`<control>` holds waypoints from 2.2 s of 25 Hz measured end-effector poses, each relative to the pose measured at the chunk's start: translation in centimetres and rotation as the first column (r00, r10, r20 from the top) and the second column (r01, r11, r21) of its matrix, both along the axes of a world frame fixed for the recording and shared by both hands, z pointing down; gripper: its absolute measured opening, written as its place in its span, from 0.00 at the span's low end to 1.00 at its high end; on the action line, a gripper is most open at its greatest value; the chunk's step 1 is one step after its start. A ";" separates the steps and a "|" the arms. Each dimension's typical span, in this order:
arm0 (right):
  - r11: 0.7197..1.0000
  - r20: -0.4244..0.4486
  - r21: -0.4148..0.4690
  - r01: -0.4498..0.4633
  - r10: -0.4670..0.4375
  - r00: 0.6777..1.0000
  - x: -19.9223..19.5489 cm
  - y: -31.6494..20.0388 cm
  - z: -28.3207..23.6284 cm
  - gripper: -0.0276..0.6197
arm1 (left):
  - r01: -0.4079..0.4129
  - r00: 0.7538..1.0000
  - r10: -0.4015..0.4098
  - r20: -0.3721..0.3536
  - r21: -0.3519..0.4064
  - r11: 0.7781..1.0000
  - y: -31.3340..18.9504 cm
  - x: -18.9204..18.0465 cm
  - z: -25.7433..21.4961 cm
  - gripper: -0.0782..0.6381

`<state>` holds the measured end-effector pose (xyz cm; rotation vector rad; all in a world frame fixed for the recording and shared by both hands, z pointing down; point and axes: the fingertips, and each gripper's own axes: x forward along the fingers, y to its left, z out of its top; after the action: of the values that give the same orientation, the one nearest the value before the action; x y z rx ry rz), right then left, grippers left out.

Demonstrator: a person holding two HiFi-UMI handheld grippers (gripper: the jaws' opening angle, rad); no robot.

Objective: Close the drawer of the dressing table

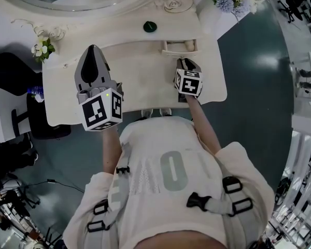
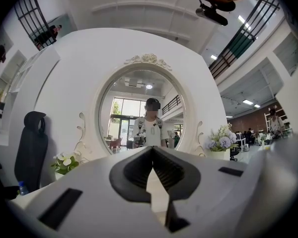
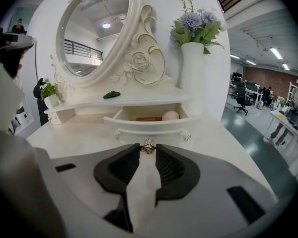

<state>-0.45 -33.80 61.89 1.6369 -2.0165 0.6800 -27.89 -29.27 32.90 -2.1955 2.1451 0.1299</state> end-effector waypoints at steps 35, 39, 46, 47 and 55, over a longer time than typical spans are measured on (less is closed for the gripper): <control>0.997 -0.018 0.028 0.068 -0.067 0.998 0.3 -2.5 -0.5 0.19 | 0.044 0.999 -0.044 0.017 0.008 0.999 0.2 -0.4 -0.3 0.14; 0.997 -0.024 0.025 0.074 -0.073 0.997 0.2 -3.3 -0.5 0.19 | 0.053 0.998 -0.053 0.022 0.011 0.999 0.0 -0.6 -0.5 0.14; 0.996 -0.028 0.026 0.082 -0.082 0.996 0.1 -4.5 -0.4 0.19 | 0.067 0.997 -0.067 0.027 0.014 0.998 -0.2 -0.8 -0.7 0.14; 0.996 -0.028 0.027 0.082 -0.081 0.996 0.1 -4.7 -0.5 0.19 | 0.069 0.997 -0.069 0.028 0.013 0.998 -0.2 -0.8 -0.7 0.14; 0.995 -0.037 0.028 0.094 -0.093 0.995 0.0 -6.1 -0.5 0.19 | 0.082 0.996 -0.082 0.036 0.006 0.997 -0.7 -1.0 -0.6 0.14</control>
<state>-0.47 -39.91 61.37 1.5492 -2.0727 0.5859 -28.86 -29.99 32.26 -2.0872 2.2088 0.0904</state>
